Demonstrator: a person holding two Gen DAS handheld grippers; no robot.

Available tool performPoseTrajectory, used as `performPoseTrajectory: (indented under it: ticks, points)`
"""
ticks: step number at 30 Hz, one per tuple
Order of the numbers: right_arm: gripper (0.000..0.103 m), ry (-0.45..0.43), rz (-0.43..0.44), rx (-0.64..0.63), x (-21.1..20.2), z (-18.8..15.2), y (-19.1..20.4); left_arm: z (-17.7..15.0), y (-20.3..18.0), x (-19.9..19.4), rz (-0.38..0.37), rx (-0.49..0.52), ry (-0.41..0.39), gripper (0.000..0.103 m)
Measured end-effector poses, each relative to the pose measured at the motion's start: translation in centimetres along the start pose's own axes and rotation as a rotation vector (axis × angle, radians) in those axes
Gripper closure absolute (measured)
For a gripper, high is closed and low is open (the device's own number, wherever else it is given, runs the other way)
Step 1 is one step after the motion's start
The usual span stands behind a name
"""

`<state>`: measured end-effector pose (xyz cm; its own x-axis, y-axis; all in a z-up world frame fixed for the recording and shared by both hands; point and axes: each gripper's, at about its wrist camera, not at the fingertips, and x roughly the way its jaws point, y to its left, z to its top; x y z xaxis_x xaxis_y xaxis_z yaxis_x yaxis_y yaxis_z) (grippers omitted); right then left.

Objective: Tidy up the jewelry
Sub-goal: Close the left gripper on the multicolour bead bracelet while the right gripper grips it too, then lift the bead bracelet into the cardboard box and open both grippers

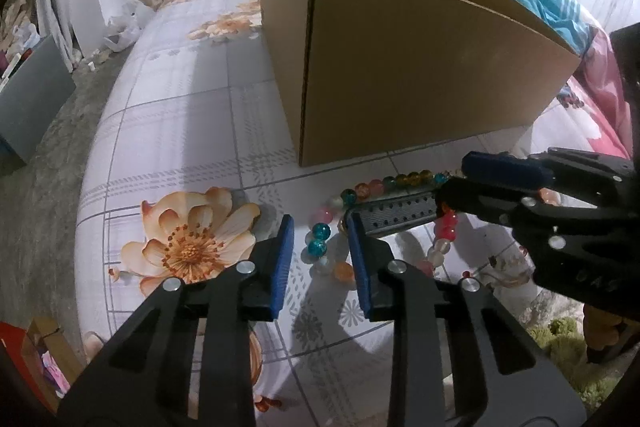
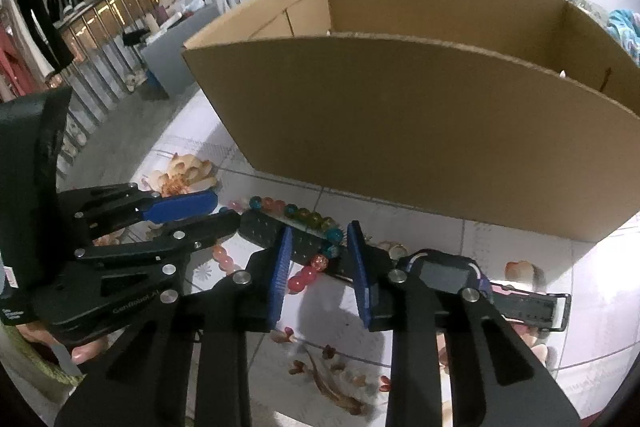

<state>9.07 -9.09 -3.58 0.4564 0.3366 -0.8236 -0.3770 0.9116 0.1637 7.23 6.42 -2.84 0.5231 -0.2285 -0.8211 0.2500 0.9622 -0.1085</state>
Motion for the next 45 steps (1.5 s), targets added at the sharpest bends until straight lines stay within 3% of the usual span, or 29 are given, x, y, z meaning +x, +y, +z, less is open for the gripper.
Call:
performPoseTrajectory:
  ticks: [5,8,12,19,28,36,40,45]
  points:
    - [0.08,0.053,0.004,0.012,1.4,0.1,0.0,0.2,0.1,0.1,-0.009,-0.005,0.004,0.078]
    - [0.086,0.057,-0.008,0.016,1.6,0.1,-0.1,0.2,0.0,0.1,-0.02,-0.007,0.007,0.086]
    - [0.087,0.065,0.005,0.038,1.7,0.1,-0.4,0.1,-0.5,0.1,-0.025,0.005,0.001,0.094]
    - [0.094,0.041,0.026,0.025,1.2,-0.2,-0.5,0.3,-0.9,-0.2,-0.002,0.011,-0.032,0.095]
    - [0.094,-0.051,0.059,-0.001,-1.8,-0.5,0.0,0.4,-2.0,-4.0,-0.016,0.012,-0.118,0.095]
    - [0.094,-0.158,0.1,-0.009,-6.9,-0.1,-0.1,1.8,-3.8,-9.0,-0.056,0.026,-0.209,0.095]
    - [0.094,-0.247,0.139,-0.035,-10.4,2.0,-0.1,4.6,-4.8,-12.8,-0.081,0.077,-0.307,0.095]
    - [0.094,-0.323,0.179,-0.105,-13.0,7.8,-0.7,10.1,-5.8,-14.6,-0.063,0.153,-0.386,0.095]
